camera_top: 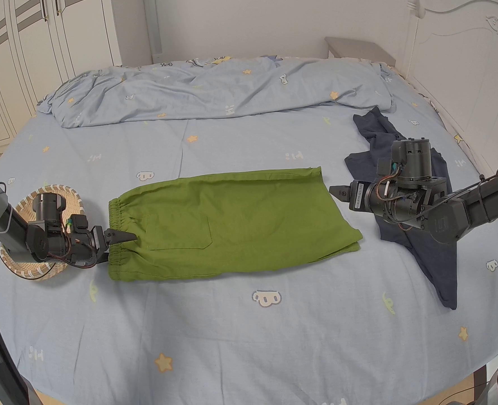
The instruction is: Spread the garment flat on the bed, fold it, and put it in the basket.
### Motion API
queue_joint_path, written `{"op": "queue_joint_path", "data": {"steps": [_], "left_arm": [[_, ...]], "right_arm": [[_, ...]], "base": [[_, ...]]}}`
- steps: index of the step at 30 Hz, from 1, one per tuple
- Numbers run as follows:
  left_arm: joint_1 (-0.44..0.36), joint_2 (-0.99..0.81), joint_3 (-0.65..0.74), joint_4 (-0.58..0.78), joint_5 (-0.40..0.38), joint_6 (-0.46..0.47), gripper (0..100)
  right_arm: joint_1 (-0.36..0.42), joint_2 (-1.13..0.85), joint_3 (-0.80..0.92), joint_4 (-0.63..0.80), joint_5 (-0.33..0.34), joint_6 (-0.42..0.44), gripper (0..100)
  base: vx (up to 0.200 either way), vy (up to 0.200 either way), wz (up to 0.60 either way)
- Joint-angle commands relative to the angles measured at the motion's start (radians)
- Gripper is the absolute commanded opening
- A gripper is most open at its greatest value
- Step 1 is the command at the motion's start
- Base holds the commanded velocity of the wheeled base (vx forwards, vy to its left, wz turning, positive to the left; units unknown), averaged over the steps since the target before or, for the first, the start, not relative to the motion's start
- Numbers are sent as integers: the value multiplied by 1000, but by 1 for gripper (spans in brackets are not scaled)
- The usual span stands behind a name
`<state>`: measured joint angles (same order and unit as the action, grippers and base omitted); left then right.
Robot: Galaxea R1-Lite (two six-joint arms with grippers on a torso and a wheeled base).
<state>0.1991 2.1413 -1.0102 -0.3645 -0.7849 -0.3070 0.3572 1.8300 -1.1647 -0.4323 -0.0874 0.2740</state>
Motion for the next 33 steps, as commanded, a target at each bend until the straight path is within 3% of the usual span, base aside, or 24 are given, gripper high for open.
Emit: {"op": "queue_joint_path", "data": {"steps": [1, 8, 9, 20, 23, 26, 29, 30, 33], "left_arm": [[-7, 23, -18, -25, -2, -20, 100], [-14, 32, -27, -30, -1, -30, 100], [-14, 32, -27, -30, -1, -30, 0], [-4, -8, -25, -30, 1, -73, 0], [3, -58, -22, -19, -1, -119, 0], [17, -112, -27, 15, -1, -146, 0], [23, -124, -33, 38, -1, -146, 0], [23, -130, -41, 56, -1, -144, 0], [22, -130, -41, 58, -1, -139, 0]], "right_arm": [[0, 3, 0, 0, -2, -1, 100], [-3, 5, -1, -2, 2, -1, 100], [-3, 5, -1, -2, 2, -1, 100], [-11, 8, -13, 3, 8, 7, 100], [-46, 6, -52, 40, 98, 71, 100], [-144, 18, -196, 294, 350, 197, 100], [-182, 57, -262, 388, 430, 217, 100], [-225, 109, -309, 412, 497, 231, 100], [-253, 166, -337, 414, 522, 234, 100]], "base": [[0, 0, 0], [0, 0, 0], [0, 0, 0], [0, 0, 0], [0, 0, 0], [0, 0, 0], [0, 0, 0], [0, 0, 0], [0, 0, 0]]}}
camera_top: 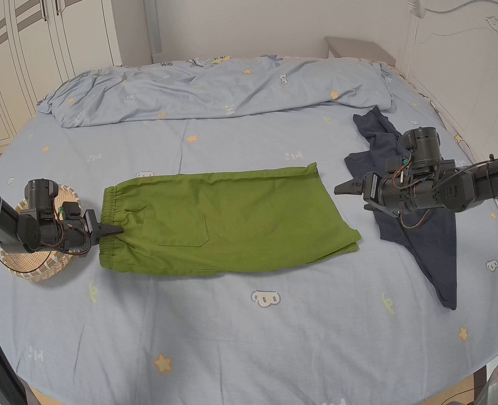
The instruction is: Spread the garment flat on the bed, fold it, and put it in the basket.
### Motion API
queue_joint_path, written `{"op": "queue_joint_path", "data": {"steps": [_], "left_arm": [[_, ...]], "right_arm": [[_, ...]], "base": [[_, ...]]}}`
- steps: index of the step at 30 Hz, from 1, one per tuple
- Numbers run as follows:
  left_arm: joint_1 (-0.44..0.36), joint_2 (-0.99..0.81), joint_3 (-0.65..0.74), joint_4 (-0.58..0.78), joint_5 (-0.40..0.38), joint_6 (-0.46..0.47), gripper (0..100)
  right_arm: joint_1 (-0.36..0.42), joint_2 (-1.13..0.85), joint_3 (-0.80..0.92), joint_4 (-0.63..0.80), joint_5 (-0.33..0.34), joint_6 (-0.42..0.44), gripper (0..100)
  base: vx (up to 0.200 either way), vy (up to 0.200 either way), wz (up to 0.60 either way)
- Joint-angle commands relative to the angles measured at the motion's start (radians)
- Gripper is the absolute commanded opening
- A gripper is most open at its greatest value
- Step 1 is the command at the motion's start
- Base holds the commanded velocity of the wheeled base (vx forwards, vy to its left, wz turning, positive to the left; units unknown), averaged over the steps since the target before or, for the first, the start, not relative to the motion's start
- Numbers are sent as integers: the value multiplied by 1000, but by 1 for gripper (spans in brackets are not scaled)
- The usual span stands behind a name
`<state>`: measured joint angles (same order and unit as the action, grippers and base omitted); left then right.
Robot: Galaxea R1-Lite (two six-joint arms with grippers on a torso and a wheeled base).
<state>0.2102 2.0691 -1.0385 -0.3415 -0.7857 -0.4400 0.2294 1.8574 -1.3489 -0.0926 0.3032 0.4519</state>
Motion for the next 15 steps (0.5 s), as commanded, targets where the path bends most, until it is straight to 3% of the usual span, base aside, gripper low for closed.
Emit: {"op": "queue_joint_path", "data": {"steps": [1, 7, 13, 15], "left_arm": [[9, -58, -11, 35, 0, -6, 0], [9, -60, -11, 35, 0, -3, 0], [11, -60, -9, 35, 0, 4, 0], [8, -60, -8, 35, 0, 4, 0]], "right_arm": [[-140, 174, -174, 77, 145, 57, 100], [-163, 253, -210, 108, 254, 59, 100], [-153, 272, -230, 154, 261, 59, 100], [-139, 272, -219, 157, 298, 60, 100]], "base": [[0, 0, 0], [0, 0, 0], [0, 0, 0], [0, 0, 0]]}}
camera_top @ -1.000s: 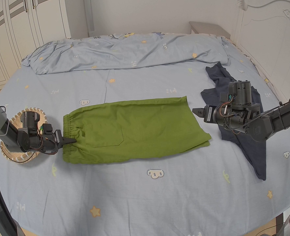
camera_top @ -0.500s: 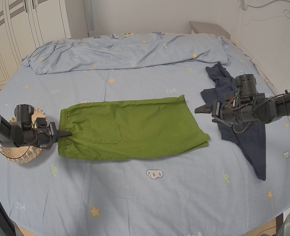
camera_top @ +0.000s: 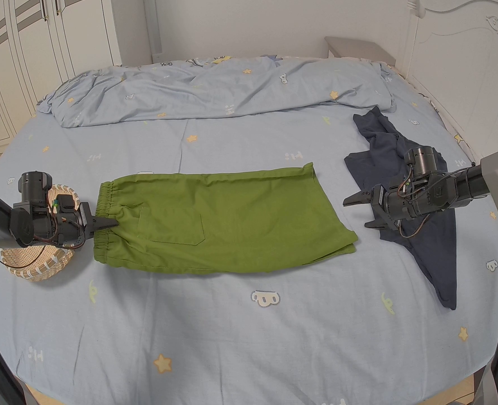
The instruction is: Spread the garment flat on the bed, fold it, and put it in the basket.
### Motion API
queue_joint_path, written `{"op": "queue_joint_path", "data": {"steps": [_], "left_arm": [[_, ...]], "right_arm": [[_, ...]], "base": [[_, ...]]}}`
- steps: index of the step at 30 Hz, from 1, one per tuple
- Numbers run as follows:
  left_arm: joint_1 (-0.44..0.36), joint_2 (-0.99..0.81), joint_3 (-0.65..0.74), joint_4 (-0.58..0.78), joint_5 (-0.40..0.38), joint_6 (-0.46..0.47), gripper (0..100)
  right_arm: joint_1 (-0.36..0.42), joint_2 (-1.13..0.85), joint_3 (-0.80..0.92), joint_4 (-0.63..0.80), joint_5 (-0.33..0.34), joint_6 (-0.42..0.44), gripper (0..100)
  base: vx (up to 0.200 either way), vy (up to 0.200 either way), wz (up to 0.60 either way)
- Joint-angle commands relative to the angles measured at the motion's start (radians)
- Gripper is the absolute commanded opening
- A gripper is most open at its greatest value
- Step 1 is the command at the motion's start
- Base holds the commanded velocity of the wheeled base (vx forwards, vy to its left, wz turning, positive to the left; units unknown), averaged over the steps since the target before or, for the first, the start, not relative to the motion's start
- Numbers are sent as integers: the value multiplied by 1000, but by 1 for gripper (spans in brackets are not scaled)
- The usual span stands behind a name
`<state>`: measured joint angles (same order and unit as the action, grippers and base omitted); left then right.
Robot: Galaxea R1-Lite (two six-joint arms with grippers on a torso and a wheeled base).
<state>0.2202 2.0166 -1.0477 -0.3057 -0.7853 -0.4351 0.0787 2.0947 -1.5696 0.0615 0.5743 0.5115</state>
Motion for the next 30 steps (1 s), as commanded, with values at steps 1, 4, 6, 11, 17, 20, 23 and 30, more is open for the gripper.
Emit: {"op": "queue_joint_path", "data": {"steps": [1, 4, 6, 11, 17, 20, 23, 30], "left_arm": [[-2, -7, 1, -1, 0, 1, 0], [-2, -7, 1, -1, 0, 4, 0], [-2, -6, 1, -1, 0, 6, 0], [-1, -7, 3, -1, 0, 6, 0], [-1, -7, 3, -1, 0, 6, 0], [-1, -7, 1, -1, 0, 6, 0], [1, -7, 1, -3, 0, 6, 0], [1, -6, -2, -3, 0, 6, 0]], "right_arm": [[13, 34, 5, 3, 29, 1, 100], [26, 31, 20, 1, 42, 4, 100], [29, 27, 31, 1, 70, 9, 100], [59, 25, 49, -2, 99, 19, 100], [76, 24, 63, -2, 108, 22, 100], [88, 24, 68, -2, 110, 22, 100], [93, 25, 71, -2, 111, 24, 100], [93, 25, 72, 0, 134, 24, 100]], "base": [[0, 0, 0], [0, 0, 0], [0, 0, 0], [0, 0, 0], [0, 0, 0], [0, 0, 0], [0, 0, 0], [0, 0, 0]]}}
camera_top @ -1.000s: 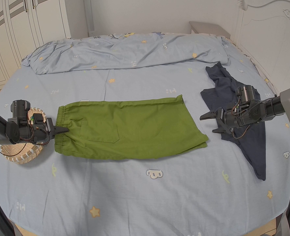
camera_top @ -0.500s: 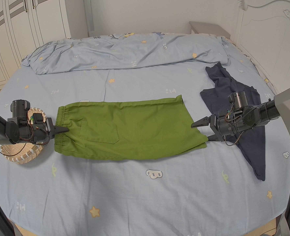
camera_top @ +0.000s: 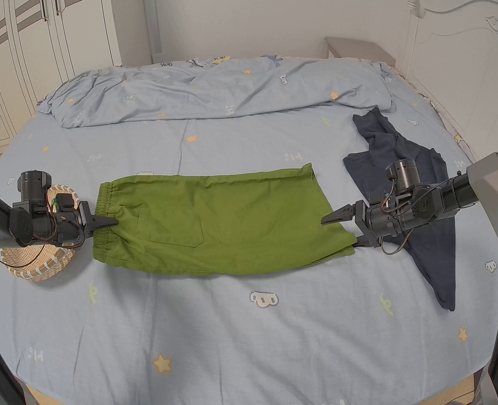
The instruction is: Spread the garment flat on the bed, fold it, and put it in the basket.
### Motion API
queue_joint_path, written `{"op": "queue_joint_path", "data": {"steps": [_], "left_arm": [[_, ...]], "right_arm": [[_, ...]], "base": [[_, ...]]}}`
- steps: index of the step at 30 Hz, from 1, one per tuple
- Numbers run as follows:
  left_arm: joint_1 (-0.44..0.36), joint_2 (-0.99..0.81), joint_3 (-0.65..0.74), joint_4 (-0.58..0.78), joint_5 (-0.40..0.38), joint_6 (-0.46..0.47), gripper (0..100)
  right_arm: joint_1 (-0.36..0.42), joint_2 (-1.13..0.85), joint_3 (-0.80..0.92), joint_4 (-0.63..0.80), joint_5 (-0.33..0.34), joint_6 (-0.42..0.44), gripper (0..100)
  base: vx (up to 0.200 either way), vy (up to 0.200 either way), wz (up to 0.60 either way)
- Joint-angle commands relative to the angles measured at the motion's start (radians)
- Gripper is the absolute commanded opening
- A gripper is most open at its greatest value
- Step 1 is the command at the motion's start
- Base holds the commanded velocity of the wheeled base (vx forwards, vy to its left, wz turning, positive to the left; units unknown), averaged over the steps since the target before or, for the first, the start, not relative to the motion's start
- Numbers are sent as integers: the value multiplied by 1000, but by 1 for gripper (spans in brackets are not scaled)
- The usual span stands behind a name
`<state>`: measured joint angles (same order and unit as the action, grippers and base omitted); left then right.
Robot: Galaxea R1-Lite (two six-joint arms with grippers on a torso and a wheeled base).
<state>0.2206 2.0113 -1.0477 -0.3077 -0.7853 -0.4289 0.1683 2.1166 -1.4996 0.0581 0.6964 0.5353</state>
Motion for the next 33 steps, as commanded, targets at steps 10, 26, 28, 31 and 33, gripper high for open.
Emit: {"op": "queue_joint_path", "data": {"steps": [10, 26, 28, 31, 33], "left_arm": [[0, 0, -2, -1, 0, -1, 0], [3, 4, -3, -1, 0, -1, 0], [2, 1, -3, 1, 0, -2, 0], [2, -16, 6, 7, 0, -1, 0], [-1, -43, 15, 25, 0, 1, 0]], "right_arm": [[8, 3, 10, 3, 18, -3, 0], [-29, 8, -1, 2, 18, -11, 0], [-30, -1, 5, 5, 18, -14, 0], [-23, -81, 36, 49, 17, -18, 0], [-13, -132, 51, 121, 2, -25, 0]], "base": [[0, 0, 0], [0, 0, 0], [0, 0, 0], [0, 0, 0], [0, 0, 0]]}}
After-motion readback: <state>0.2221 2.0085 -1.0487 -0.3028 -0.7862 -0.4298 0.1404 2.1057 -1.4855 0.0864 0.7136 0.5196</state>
